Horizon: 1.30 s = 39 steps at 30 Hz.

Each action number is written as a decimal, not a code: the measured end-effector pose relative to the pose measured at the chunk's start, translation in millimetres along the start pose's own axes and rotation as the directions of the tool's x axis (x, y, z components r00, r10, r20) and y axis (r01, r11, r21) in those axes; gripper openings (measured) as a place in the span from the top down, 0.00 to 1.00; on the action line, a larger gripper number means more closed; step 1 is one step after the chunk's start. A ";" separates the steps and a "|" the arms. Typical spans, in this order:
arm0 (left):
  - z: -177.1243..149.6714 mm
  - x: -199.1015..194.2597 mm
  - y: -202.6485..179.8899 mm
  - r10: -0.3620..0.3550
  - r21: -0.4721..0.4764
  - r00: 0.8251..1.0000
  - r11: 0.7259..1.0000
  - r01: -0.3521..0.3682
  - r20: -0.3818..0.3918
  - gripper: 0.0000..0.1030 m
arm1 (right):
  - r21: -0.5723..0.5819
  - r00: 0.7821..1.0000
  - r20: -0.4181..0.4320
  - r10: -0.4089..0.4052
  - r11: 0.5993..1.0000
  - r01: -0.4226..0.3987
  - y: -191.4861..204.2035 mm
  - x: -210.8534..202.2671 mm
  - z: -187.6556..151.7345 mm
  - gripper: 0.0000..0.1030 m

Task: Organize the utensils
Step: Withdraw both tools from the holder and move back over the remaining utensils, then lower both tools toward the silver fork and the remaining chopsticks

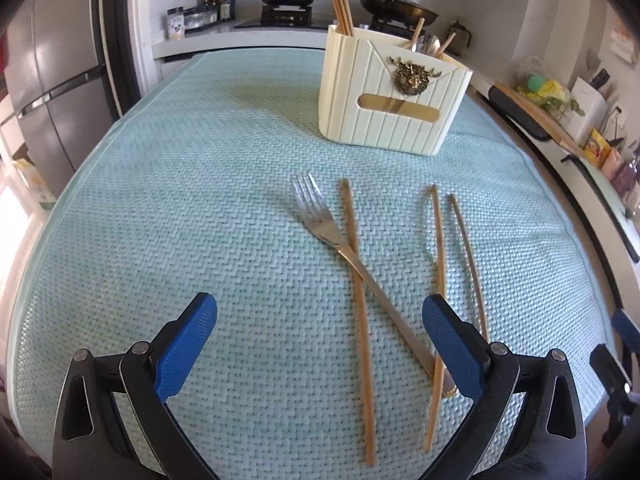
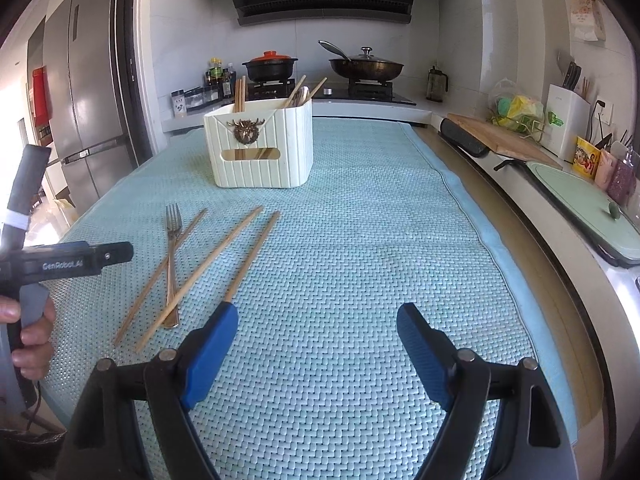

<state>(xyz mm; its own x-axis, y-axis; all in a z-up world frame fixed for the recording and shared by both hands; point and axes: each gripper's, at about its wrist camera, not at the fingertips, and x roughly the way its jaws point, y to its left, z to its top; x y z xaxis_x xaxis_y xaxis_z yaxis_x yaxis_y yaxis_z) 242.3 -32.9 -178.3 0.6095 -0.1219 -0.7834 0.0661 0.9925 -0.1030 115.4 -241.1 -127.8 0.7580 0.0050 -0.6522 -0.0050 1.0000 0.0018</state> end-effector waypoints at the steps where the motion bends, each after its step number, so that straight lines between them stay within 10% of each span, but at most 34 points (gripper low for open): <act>1: 2.2 5.7 -6.1 0.015 0.015 1.000 1.000 -0.014 -0.003 0.01 | 0.000 1.000 -0.001 0.001 1.000 -0.001 -0.3 -0.2 -0.2 0.19; 9: 0.1 45.0 -27.1 0.182 0.147 0.983 0.973 -0.175 -0.033 0.01 | 0.024 1.000 -0.007 0.005 1.000 -0.005 -9.3 -3.3 -2.7 0.19; 29: 18.4 38.1 45.8 -0.036 0.019 0.994 0.999 0.038 -0.103 0.01 | 0.027 0.996 -0.073 0.045 0.999 -0.043 -4.9 15.3 2.4 0.19; 39: 37.6 64.7 62.7 0.083 0.041 0.990 0.996 -0.078 -0.113 0.01 | 0.012 0.997 -0.069 0.042 0.999 -0.041 -0.6 6.0 -0.2 0.19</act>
<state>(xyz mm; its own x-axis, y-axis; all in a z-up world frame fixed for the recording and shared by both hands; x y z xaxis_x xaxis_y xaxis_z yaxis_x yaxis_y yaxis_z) 315.6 21.8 -212.3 0.5198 -0.0399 -0.8534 0.0502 0.9986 -0.0162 119.8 -241.7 -131.9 0.7104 0.0467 -0.7022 -0.0285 0.9989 0.0375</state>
